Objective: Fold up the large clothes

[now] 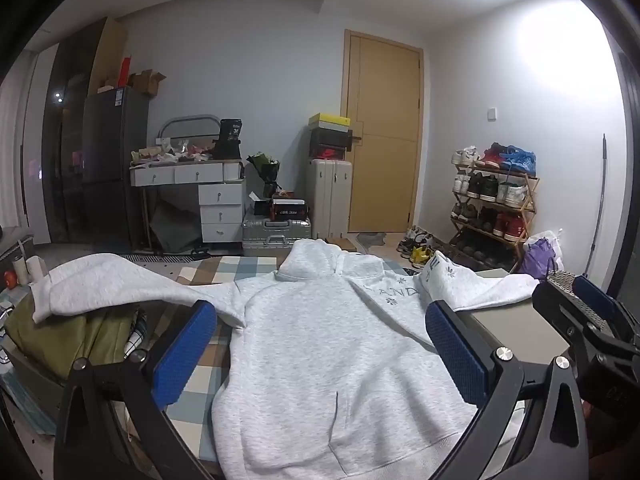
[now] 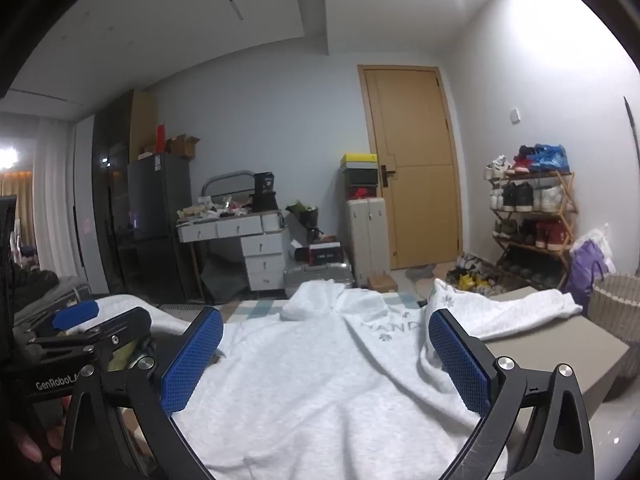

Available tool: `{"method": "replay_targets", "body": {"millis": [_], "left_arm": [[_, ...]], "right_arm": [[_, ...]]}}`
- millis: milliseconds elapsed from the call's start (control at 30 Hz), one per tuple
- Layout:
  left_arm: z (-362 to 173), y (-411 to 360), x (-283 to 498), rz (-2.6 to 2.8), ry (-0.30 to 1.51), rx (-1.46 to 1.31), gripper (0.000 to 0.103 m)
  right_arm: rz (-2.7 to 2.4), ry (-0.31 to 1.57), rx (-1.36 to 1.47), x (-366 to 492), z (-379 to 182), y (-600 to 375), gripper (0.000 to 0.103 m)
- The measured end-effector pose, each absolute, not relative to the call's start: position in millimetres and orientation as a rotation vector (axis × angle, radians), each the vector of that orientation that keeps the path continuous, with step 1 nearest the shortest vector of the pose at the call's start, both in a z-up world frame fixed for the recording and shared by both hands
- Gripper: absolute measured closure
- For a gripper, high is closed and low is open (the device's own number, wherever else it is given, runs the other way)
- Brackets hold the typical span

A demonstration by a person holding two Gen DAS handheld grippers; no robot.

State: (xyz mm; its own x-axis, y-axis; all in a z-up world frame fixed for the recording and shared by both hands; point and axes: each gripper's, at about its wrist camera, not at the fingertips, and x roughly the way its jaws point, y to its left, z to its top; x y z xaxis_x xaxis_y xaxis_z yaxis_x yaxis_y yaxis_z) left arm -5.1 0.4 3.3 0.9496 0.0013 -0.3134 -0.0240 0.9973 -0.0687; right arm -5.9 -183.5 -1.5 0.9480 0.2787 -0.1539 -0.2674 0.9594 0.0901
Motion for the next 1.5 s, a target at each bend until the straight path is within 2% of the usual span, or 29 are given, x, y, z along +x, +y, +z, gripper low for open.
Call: {"method": "replay_targets", "body": {"millis": [1500], "left_arm": [[-1.0, -2.6, -4.6, 0.013, 0.34, -0.081, 0.001]], "right_arm": [[0.316, 0.19, 0.081, -7.9, -3.0, -186.4, 0.0]]}}
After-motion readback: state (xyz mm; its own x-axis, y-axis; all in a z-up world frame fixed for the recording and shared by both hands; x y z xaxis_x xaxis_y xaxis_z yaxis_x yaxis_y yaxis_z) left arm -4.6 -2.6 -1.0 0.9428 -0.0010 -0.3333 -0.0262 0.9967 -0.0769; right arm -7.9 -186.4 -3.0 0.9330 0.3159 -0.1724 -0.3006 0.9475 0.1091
